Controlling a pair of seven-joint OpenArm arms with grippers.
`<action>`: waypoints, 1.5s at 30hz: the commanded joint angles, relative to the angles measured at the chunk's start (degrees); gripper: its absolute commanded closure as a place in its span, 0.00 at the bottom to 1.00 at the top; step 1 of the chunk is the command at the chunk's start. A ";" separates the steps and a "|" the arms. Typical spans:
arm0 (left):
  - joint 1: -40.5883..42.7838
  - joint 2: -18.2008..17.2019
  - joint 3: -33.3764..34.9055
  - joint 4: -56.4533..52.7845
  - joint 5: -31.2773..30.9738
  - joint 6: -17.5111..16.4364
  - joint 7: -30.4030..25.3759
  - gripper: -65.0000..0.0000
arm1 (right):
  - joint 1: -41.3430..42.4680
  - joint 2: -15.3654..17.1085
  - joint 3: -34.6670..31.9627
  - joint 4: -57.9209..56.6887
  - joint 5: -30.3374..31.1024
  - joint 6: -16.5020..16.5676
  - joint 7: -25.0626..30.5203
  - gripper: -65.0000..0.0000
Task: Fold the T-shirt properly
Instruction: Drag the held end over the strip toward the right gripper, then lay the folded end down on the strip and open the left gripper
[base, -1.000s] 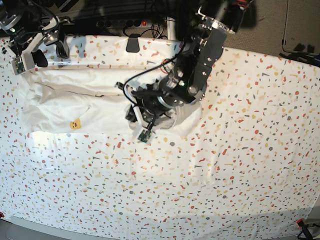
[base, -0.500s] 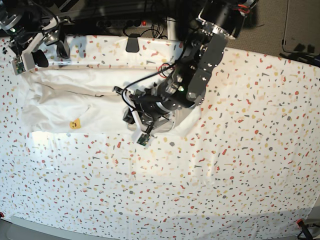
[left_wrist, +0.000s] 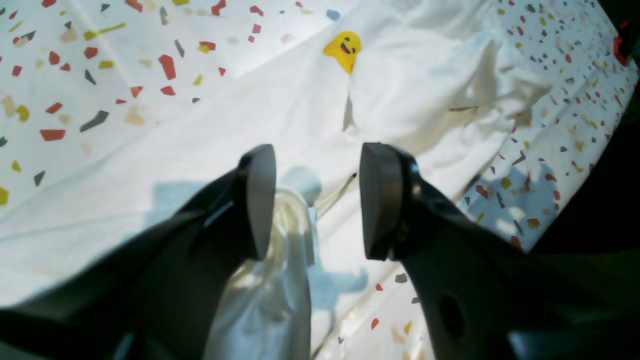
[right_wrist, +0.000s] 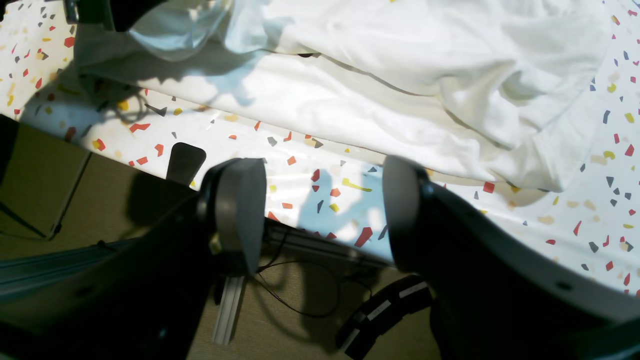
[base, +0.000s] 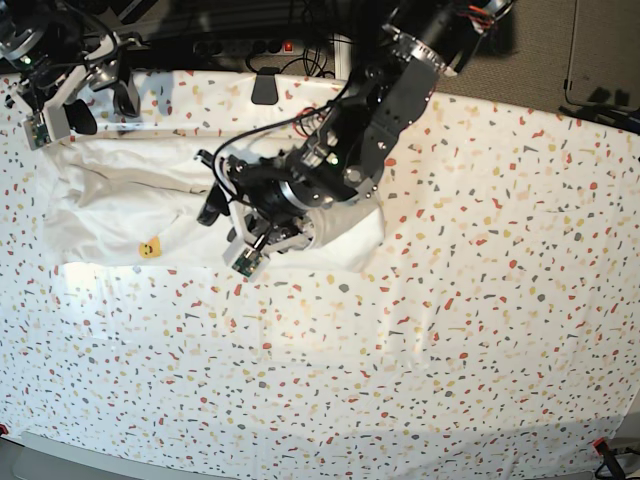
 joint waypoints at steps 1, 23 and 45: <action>-1.57 0.92 0.13 0.90 -1.03 -0.26 -1.90 0.59 | -0.20 0.68 0.37 0.96 0.72 0.23 1.01 0.44; -10.03 0.59 0.09 14.86 8.79 -0.22 18.03 0.59 | 4.20 0.66 0.37 0.96 0.68 0.23 -0.22 0.44; -2.23 0.90 12.79 14.67 37.83 29.38 21.42 0.59 | 8.72 0.61 0.37 0.96 0.98 0.23 -1.88 0.44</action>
